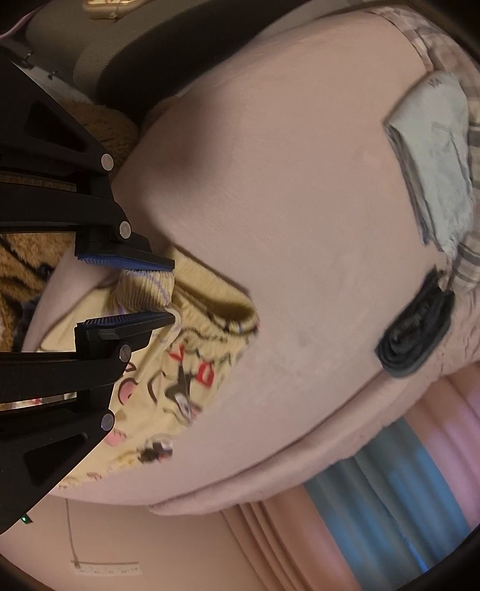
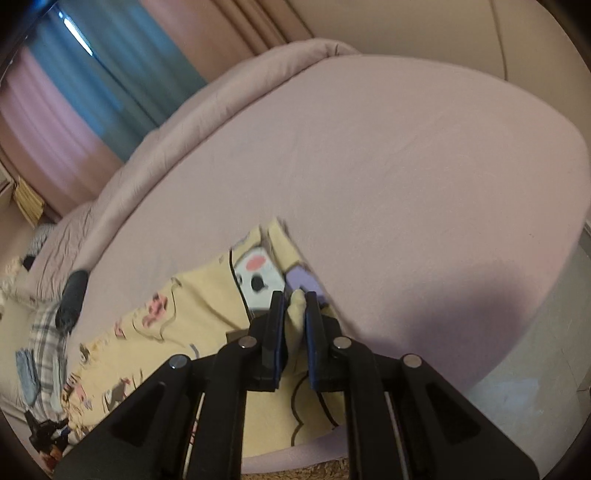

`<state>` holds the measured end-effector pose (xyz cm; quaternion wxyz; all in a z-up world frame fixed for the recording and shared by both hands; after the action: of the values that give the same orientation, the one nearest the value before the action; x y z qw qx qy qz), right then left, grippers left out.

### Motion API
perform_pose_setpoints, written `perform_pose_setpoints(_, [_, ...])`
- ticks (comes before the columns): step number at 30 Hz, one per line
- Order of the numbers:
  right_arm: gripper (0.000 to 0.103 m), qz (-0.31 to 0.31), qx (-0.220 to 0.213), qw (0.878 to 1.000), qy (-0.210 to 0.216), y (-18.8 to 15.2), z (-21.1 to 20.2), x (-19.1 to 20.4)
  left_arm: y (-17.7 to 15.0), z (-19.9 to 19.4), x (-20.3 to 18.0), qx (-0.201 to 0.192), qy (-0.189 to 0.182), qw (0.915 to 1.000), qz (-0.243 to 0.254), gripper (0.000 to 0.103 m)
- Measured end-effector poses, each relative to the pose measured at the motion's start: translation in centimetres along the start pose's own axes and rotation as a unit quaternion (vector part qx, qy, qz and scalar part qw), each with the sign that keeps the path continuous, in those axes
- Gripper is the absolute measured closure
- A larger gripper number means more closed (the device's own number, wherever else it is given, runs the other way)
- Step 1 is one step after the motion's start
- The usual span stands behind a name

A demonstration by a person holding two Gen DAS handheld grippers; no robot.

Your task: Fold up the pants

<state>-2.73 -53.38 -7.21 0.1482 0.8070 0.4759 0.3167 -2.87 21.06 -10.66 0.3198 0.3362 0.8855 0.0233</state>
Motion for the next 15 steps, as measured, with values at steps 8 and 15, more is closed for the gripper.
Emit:
perform_pose_setpoints(8, [0.09, -0.013, 0.035, 0.999, -0.038, -1.5, -0.2, 0.0, -1.8, 1.3, 1.2, 0.036, 0.045, 0.998, 0.027, 0.082])
perform_pose_setpoints(15, [0.07, -0.017, 0.035, 0.992, -0.12, -1.2, -2.7, 0.0, -0.7, -0.5, 1.1, 0.039, 0.042, 0.9981, 0.022, 0.081])
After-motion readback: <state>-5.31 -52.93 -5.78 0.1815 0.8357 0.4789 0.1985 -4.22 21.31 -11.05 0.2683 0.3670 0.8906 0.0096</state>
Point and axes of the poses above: each gripper's, at about its wrist camera, not at the fingertips, and z roughly the way its jaws point, x to its left, y to its top, the point moved 3 cm from there along z, roughly the way its jaws point, and after that the axes turned 5 degrees about x, right-handed, at the moved point
